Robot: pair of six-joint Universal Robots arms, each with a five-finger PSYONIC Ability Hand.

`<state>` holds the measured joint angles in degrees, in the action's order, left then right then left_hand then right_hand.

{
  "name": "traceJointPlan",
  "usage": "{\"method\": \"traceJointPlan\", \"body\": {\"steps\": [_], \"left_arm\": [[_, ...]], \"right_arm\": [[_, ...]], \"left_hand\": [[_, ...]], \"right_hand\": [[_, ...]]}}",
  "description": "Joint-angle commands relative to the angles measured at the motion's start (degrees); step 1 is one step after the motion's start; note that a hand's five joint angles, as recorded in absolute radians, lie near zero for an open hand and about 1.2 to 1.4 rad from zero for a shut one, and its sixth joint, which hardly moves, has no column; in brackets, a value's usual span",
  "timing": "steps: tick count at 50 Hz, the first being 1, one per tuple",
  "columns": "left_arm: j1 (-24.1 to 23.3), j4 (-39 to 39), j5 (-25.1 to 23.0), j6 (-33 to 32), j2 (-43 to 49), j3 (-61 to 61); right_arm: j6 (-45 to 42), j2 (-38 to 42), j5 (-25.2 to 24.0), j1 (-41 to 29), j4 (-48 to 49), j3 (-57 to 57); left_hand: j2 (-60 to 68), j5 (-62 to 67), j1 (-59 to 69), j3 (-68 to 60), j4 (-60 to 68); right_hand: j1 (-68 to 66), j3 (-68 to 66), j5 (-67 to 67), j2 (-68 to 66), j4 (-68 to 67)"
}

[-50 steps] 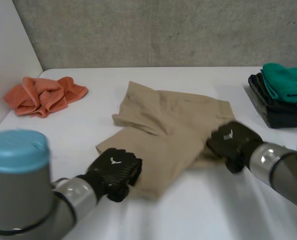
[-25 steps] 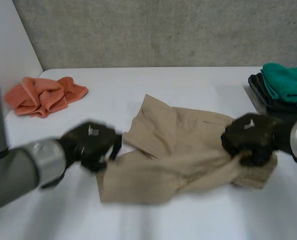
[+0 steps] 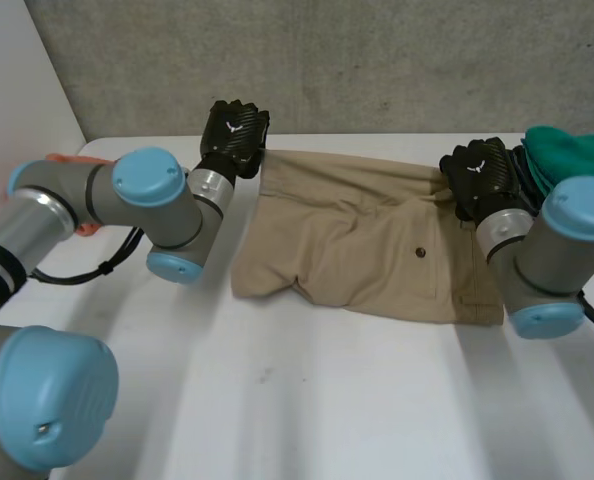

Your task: Fold the laundry.

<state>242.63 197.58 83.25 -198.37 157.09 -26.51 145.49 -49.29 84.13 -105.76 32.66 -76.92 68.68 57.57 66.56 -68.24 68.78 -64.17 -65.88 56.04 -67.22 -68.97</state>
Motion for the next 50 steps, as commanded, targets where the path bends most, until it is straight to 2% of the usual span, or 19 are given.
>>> {"method": "traceJointPlan", "body": {"steps": [1, 2, 3, 4, 5, 12, 16, 17, 19, 23, 25, 29, 31, 37, 40, 43, 44, 45, 50], "left_arm": [[-0.5, 6.9, -4.7, 6.1, 3.5, 1.2], [-0.7, 7.6, -5.4, 6.8, 3.1, 0.8], [-0.9, 8.4, -6.5, 7.3, 2.3, -0.6], [-1.0, 8.7, -6.6, 7.2, 1.7, -1.5], [-0.9, 8.8, -6.6, 7.0, 1.0, -2.4], [0.4, 9.1, -4.4, 7.3, -9.3, -13.8], [1.7, 8.6, -3.4, 8.3, -17.7, -23.4], [1.9, 8.4, -3.4, 8.6, -19.5, -25.4], [2.1, 6.6, -3.9, 9.3, -25.2, -32.5], [2.5, 3.3, -5.9, 9.6, -31.4, -40.9], [2.6, 0.9, -7.7, 9.7, -34.5, -45.9], [3.1, -1.6, -10.0, 9.7, -38.3, -53.1], [3.3, -1.7, -10.7, 9.8, -39.4, -55.7], [3.8, 1.6, -11.6, 10.1, -40.7, -61.6], [4.1, 3.9, -11.6, 10.2, -40.4, -62.8], [4.3, 5.4, -11.5, 10.5, -40.3, -63.2], [4.3, 5.5, -11.4, 10.6, -40.4, -63.4], [4.3, 5.6, -11.4, 10.7, -40.5, -63.5], [4.7, 5.7, -11.3, 11.2, -41.8, -63.9]], "right_arm": [[-5.8, 6.7, 1.2, -0.1, 8.7, 2.6], [-6.0, 6.9, 1.4, -0.1, 8.7, 2.9], [-6.0, 7.0, 1.6, 0.0, 8.8, 3.3], [-5.8, 6.9, 2.0, 0.1, 8.7, 3.5], [-5.0, 6.1, 2.6, 0.4, 8.7, 3.6], [5.2, -3.2, 0.9, 1.8, 2.0, 1.8], [11.9, -9.9, -0.7, 2.8, -10.7, 1.2], [13.8, -12.4, -1.2, 3.2, -17.0, 1.1], [15.4, -14.9, -2.2, 3.5, -26.3, 0.9], [16.7, -17.0, -3.4, 3.9, -41.2, -0.9], [17.0, -17.4, -3.5, 4.0, -45.1, -2.9], [17.1, -17.6, -3.6, 3.9, -42.4, -8.9], [16.8, -17.2, -3.4, 3.8, -37.0, -12.4], [15.4, -11.5, -0.7, 2.9, -23.8, -15.7], [14.0, -8.7, 1.7, 2.7, -22.2, -15.0], [11.8, -5.6, 5.5, 2.7, -21.7, -13.0], [11.2, -5.2, 6.5, 2.8, -21.7, -12.6], [10.3, -5.0, 8.7, 3.2, -21.3, -11.9], [6.6, -11.0, 11.1, 6.3, -18.8, -14.8]], "left_hand": [[-7.0, -5.9, -4.9, 6.6, -7.1], [-28.6, -27.5, -26.5, 28.2, -28.7], [-58.7, -57.6, -56.6, 58.2, -58.8], [-58.7, -57.6, -56.6, 58.2, -58.8], [-58.7, -57.6, -56.6, 58.2, -58.8], [-58.7, -57.6, -56.6, 58.2, -58.8], [-58.7, -57.6, -56.6, 58.2, -58.8], [-58.7, -57.6, -56.6, 58.2, -58.8], [-58.7, -57.6, -56.6, 58.2, -58.8], [-58.7, -57.6, -56.6, 58.2, -58.8], [-58.7, -57.6, -56.6, 58.2, -58.8], [-58.7, -57.6, -56.6, 58.2, -58.8], [-58.7, -57.6, -56.6, 58.2, -58.8], [-58.7, -57.6, -56.6, 58.2, -58.8], [-58.7, -57.6, -56.6, 58.2, -58.8], [-58.7, -57.6, -56.6, 58.2, -58.8], [-58.7, -57.6, -56.6, 58.2, -58.8], [-58.7, -57.6, -56.6, 58.2, -58.8], [-58.7, -57.6, -56.6, 58.2, -58.8]], "right_hand": [[12.5, 14.2, -14.4, 15.6, 17.3], [26.1, 27.8, -28.0, 29.2, 30.9], [38.6, 40.3, -40.4, 41.6, 43.4], [49.7, 51.4, -51.5, 52.7, 54.5], [54.2, 55.9, -56.0, 57.2, 59.0], [54.2, 55.9, -56.0, 57.2, 59.0], [54.2, 55.9, -56.0, 57.2, 59.0], [53.2, 54.9, -55.1, 56.3, 58.0], [46.1, 47.9, -48.0, 49.2, 50.9], [41.2, 42.9, -43.1, 44.3, 46.0], [39.4, 41.1, -41.2, 42.4, 44.2], [39.4, 41.1, -41.2, 42.4, 44.2], [39.4, 41.1, -41.2, 42.4, 44.2], [36.3, 38.1, -38.2, 39.4, 41.1], [34.2, 35.9, -36.0, 37.2, 39.0], [19.3, 21.0, -21.1, 22.3, 24.0], [7.7, 9.4, -9.6, 10.7, 12.5], [-15.6, -13.9, 13.7, -12.5, -10.8], [-15.8, -14.1, 14.0, -12.8, -11.0]]}}
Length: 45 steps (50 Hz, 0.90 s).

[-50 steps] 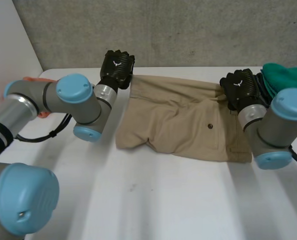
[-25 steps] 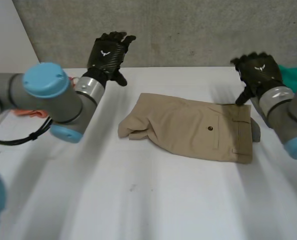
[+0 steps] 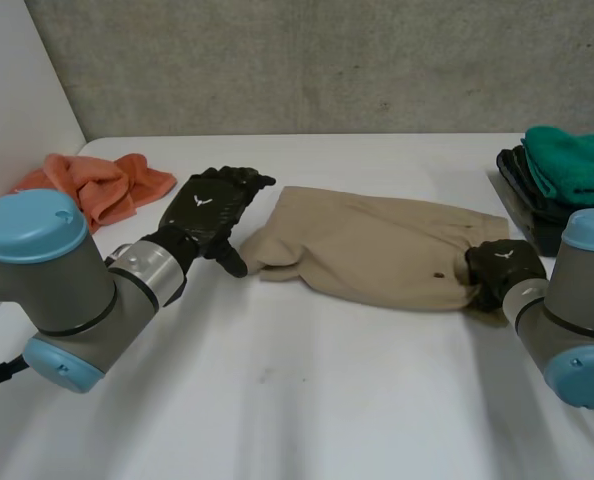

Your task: Fold the laundry.

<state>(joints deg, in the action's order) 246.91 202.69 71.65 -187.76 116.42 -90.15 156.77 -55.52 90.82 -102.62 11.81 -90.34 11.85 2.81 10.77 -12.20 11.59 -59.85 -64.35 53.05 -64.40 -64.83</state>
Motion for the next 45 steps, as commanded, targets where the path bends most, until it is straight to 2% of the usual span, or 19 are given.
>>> {"method": "traceJointPlan", "body": {"steps": [1, 4, 9, 11, 14, 18, 19, 23, 25, 27, 29, 30, 33, 34, 37, 38, 39, 42, 45], "left_arm": [[0.8, 0.6, 0.4, 0.8, -1.9, -0.6], [1.4, 0.8, 0.4, 1.2, -3.2, -1.2], [3.3, 0.8, -0.1, 2.3, -5.7, -2.7], [3.7, 0.8, -0.2, 2.7, -6.2, -3.1], [4.1, 0.8, -0.5, 3.4, -6.8, -3.7], [3.8, 0.9, -0.6, 3.7, -6.9, -3.9], [3.7, 0.9, -0.5, 3.7, -6.9, -3.9], [2.4, 0.9, -0.3, 3.5, -6.4, -3.5], [1.6, 1.0, 0.0, 3.4, -5.9, -2.8], [1.0, 1.0, 0.3, 3.4, -5.3, -1.8], [0.1, 0.6, 0.9, 3.5, -4.8, 0.1], [-0.2, 0.4, 1.1, 3.4, -4.5, 0.7], [-1.7, -1.1, 2.7, 3.4, -3.7, 3.9], [-2.1, -1.5, 3.1, 3.3, -3.4, 4.9], [-3.9, -3.8, 5.0, 3.0, -2.0, 9.3], [-4.3, -4.2, 5.4, 2.8, -1.6, 10.5], [-4.8, -4.7, 5.9, 2.7, -1.0, 11.7], [-6.5, -6.2, 7.2, 2.4, 1.6, 16.7], [-8.1, -8.4, 7.8, 2.3, 4.9, 21.2]], "right_arm": [[-5.9, -6.2, 4.1, 3.9, 2.6, -2.2], [-13.5, -9.1, 2.5, 7.2, 4.3, -3.6], [-29.7, -10.0, 2.3, 7.9, 3.7, -2.0], [-34.9, -9.4, 1.3, 4.6, 5.8, -0.4], [-37.1, -8.7, -2.6, -1.2, 9.4, 0.5], [-38.5, -7.6, -15.2, -9.6, 15.7, -0.4], [-38.6, -5.5, -22.1, -12.7, 17.9, -1.0], [-39.2, 0.7, -34.9, -17.9, 19.2, -0.9], [-40.0, 2.6, -35.6, -18.7, 18.3, -0.2], [-41.1, 3.3, -33.6, -19.7, 15.9, 1.7], [-40.8, 2.5, -30.9, -19.9, 13.9, 2.8], [-38.8, 1.3, -27.3, -20.2, 12.2, 3.4], [-30.2, -1.6, -23.2, -20.0, 11.8, 3.5], [-21.1, -5.1, -22.7, -19.5, 12.2, 3.2], [-6.4, -10.5, -22.9, -17.2, 12.4, 2.7], [2.7, -13.1, -22.5, -15.0, 12.4, 2.7], [6.7, -13.3, -22.3, -14.1, 12.3, 3.0], [17.4, -13.8, -21.7, -10.5, 10.6, 4.4], [18.4, -12.6, -20.5, -7.7, 4.8, 7.3]], "left_hand": [[-1.9, -2.8, -0.8, 2.2, -1.6], [-1.9, -2.8, -0.8, 2.2, -1.6], [-1.9, -2.8, -0.8, 2.2, -1.6], [-1.9, -2.8, -0.8, 2.2, -1.6], [-1.9, -2.8, -0.8, 2.2, -1.6], [-1.9, -2.8, -0.8, 2.2, -1.6], [-1.9, -2.8, -0.8, 2.2, -1.6], [-1.9, -2.8, -0.8, 2.2, -1.6], [-1.9, -2.8, -0.8, 2.2, -1.6], [-1.9, -2.8, -0.8, 2.2, -1.6], [-1.9, -2.8, -0.8, 2.2, -1.6], [-1.9, -2.8, -0.8, 2.2, -1.6], [-1.9, -2.8, -0.8, 2.2, -1.6], [-1.9, -2.8, -0.8, 2.2, -1.6], [-1.9, -2.8, -0.8, 2.2, -1.6], [-1.9, -2.8, -0.8, 2.2, -1.6], [-1.9, -2.8, -0.8, 2.2, -1.6], [-1.9, -2.8, -0.8, 2.2, -1.6], [-1.9, -2.8, -0.8, 2.2, -1.6]], "right_hand": [[-20.2, -15.7, 17.0, -15.6, -15.2], [-20.2, -15.7, 17.0, -15.6, -15.2], [-20.2, -15.7, 17.0, -15.6, -15.2], [-20.2, -15.7, 17.0, -15.6, -15.2], [-20.2, -15.7, 17.0, -15.6, -15.2], [-20.2, -15.7, 17.0, -15.6, -15.2], [-20.2, -15.7, 17.0, -15.6, -15.2], [-20.2, -15.7, 17.0, -15.6, -15.2], [-20.2, -15.7, 17.0, -15.6, -15.2], [7.0, 11.5, -10.2, 11.5, 12.0], [41.3, 45.8, -44.5, 45.8, 46.2], [49.8, 54.3, -53.0, 54.4, 54.8], [49.8, 54.3, -53.0, 54.4, 54.8], [49.8, 54.3, -53.0, 54.4, 54.8], [49.8, 54.3, -53.0, 54.4, 54.8], [49.8, 54.3, -53.0, 54.4, 54.8], [49.8, 54.3, -53.0, 54.4, 54.8], [49.8, 54.3, -53.0, 54.4, 54.8], [49.8, 54.3, -53.0, 54.4, 54.8]]}}
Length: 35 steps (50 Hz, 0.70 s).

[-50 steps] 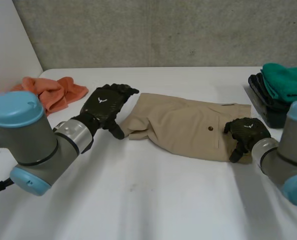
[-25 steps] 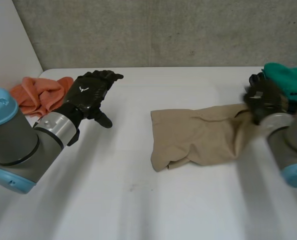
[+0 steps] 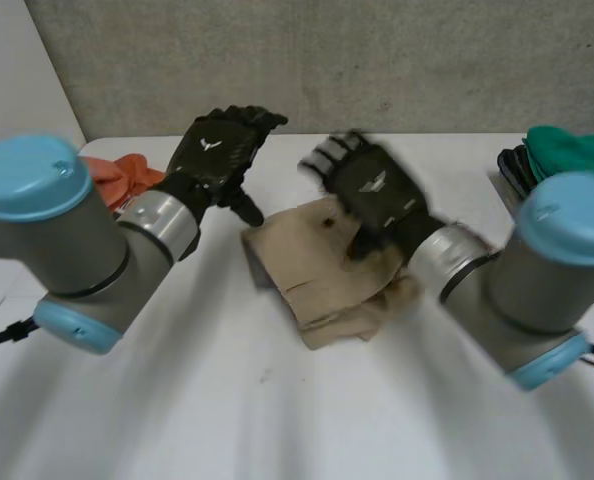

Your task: Fold the laundry.

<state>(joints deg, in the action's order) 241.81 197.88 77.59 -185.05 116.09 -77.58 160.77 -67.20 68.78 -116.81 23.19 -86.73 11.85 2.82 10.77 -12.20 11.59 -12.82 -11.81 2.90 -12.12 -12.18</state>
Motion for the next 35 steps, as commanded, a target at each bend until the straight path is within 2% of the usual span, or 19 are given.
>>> {"method": "traceJointPlan", "body": {"steps": [1, 8, 14, 21, 24, 29, 35], "left_arm": [[-3.7, -5.2, 2.2, -0.5, 6.8, 10.8], [-5.6, -12.1, 4.0, -0.4, 10.9, 16.3], [-8.2, -14.0, 8.8, -0.7, 11.2, 16.9], [-11.7, -14.8, 12.5, -1.2, 15.0, 19.6], [-12.5, -16.5, 12.9, -2.9, 18.6, 22.4], [-12.5, -19.9, 13.6, -7.0, 25.6, 27.5], [-11.0, -23.8, 13.8, -11.1, 32.7, 32.4]], "right_arm": [[14.2, -0.6, 1.7, 6.9, -7.5, 4.4], [13.2, 6.2, 1.5, 8.4, -23.8, 17.0], [11.9, 11.5, -1.5, 7.2, -33.2, 28.9], [8.3, 19.0, -1.1, 6.2, -39.5, 39.0], [4.0, 23.1, 0.1, 6.0, -42.5, 42.0], [-1.5, 29.0, 2.8, 6.5, -43.3, 44.0], [-5.7, 33.9, 3.5, 8.0, -42.0, 44.5]], "left_hand": [[-1.9, -2.8, -0.8, 2.2, -1.6], [-1.9, -2.8, -0.8, 2.2, -1.6], [-1.9, -2.8, -0.8, 2.2, -1.6], [-1.9, -2.8, -0.8, 2.2, -1.6], [-1.9, -2.8, -0.8, 2.2, -1.6], [-1.9, -2.8, -0.8, 2.2, -1.6], [-1.9, -2.8, -0.8, 2.2, -1.6]], "right_hand": [[2.8, 1.8, -2.9, 2.1, 2.2], [2.8, 1.8, -2.9, 2.1, 2.2], [2.8, 1.8, -2.9, 2.1, 2.2], [2.8, 1.8, -2.9, 2.1, 2.2], [2.8, 1.8, -2.9, 2.1, 2.2], [2.8, 1.8, -2.9, 2.1, 2.2], [2.8, 1.8, -2.9, 2.1, 2.2]]}}
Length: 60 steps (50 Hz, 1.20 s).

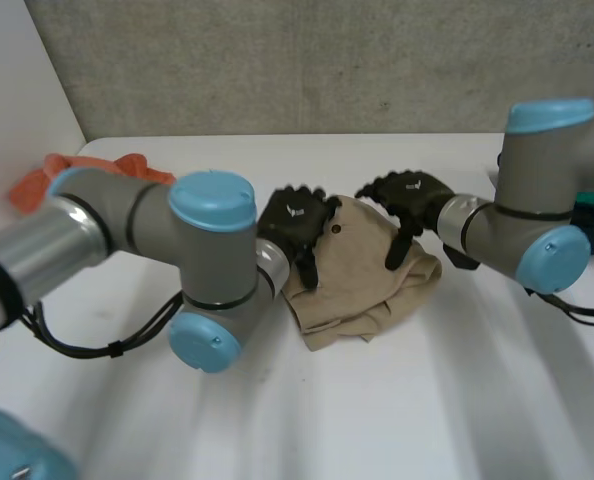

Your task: Fold the laundry.

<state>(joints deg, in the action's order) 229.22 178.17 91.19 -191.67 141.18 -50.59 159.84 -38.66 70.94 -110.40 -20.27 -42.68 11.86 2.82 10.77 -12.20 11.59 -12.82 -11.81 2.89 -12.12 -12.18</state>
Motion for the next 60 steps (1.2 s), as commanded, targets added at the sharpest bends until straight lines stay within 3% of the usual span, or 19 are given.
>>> {"method": "traceJointPlan", "body": {"steps": [1, 6, 12, 16, 22, 26, 29, 30, 34, 38, 49, 60], "left_arm": [[1.9, -4.2, 0.2, -4.7, 8.1, 5.9], [4.3, -6.5, -0.8, -4.6, 7.7, 6.9], [6.3, -8.6, -5.8, -4.3, 3.0, 5.2], [7.5, -8.2, -10.0, -2.0, -2.7, 2.3], [9.1, -5.4, -16.4, 5.8, -13.1, -2.6], [10.7, -3.7, -21.8, 11.0, -19.6, -5.9], [12.0, -4.9, -28.1, 13.5, -23.7, -7.7], [12.6, -6.2, -32.2, 14.4, -25.3, -8.4], [13.7, -10.6, -42.0, 14.7, -28.4, -10.3], [13.7, -13.5, -47.7, 13.9, -31.0, -12.9], [12.0, -7.7, -44.7, 11.8, -33.4, -20.1], [12.8, -5.3, -42.8, 13.7, -32.9, -21.3]], "right_arm": [[-5.2, 5.8, 1.5, 1.9, 1.5, 0.6], [-9.1, 6.1, 2.8, 2.9, 2.1, 0.7], [-12.2, 1.2, 2.8, 2.5, 4.3, -2.2], [-14.6, -5.6, 3.1, 1.2, 10.3, -9.1], [-17.3, -19.5, 4.4, -1.3, 28.5, -28.0], [-18.9, -26.1, 2.5, -2.4, 36.3, -40.1], [-20.9, -29.3, -0.7, -2.6, 37.6, -47.9], [-21.3, -29.9, -1.5, -2.5, 37.6, -49.6], [-23.5, -30.3, -4.8, -2.0, 37.2, -56.5], [-23.6, -27.8, -6.9, -1.0, 40.3, -59.8], [-22.3, -15.8, -5.6, -1.9, 60.3, -57.6], [-19.1, -9.2, -5.4, -4.7, 61.0, -48.3]], "left_hand": [[-1.9, -2.8, -0.8, 2.2, -1.6], [-1.9, -2.8, -0.8, 2.2, -1.6], [-1.9, -2.8, -0.8, 2.2, -1.6], [-1.9, -2.8, -0.8, 2.2, -1.6], [-1.9, -2.8, -0.8, 2.2, -1.6], [-1.9, -2.8, -0.8, 2.2, -1.6], [-1.9, -2.8, -0.8, 2.2, -1.6], [-1.9, -2.8, -0.8, 2.2, -1.6], [-1.9, -2.8, -0.8, 2.2, -1.6], [-1.9, -2.8, -0.8, 2.2, -1.6], [-1.9, -2.8, -0.8, 2.2, -1.6], [-1.9, -2.8, -0.8, 2.2, -1.6]], "right_hand": [[2.8, 1.8, -2.9, 2.1, 2.2], [2.8, 1.8, -2.9, 2.1, 2.2], [2.8, 1.8, -2.9, 2.1, 2.2], [2.8, 1.8, -2.9, 2.1, 2.2], [2.8, 1.8, -2.9, 2.1, 2.2], [2.8, 1.8, -2.9, 2.1, 2.2], [2.8, 1.8, -2.9, 2.1, 2.2], [2.8, 1.8, -2.9, 2.1, 2.2], [2.8, 1.8, -2.9, 2.1, 2.2], [2.8, 1.8, -2.9, 2.1, 2.2], [2.7, 1.6, -2.7, 1.9, 2.0], [-6.6, -7.6, 6.5, -7.3, -7.2]]}}
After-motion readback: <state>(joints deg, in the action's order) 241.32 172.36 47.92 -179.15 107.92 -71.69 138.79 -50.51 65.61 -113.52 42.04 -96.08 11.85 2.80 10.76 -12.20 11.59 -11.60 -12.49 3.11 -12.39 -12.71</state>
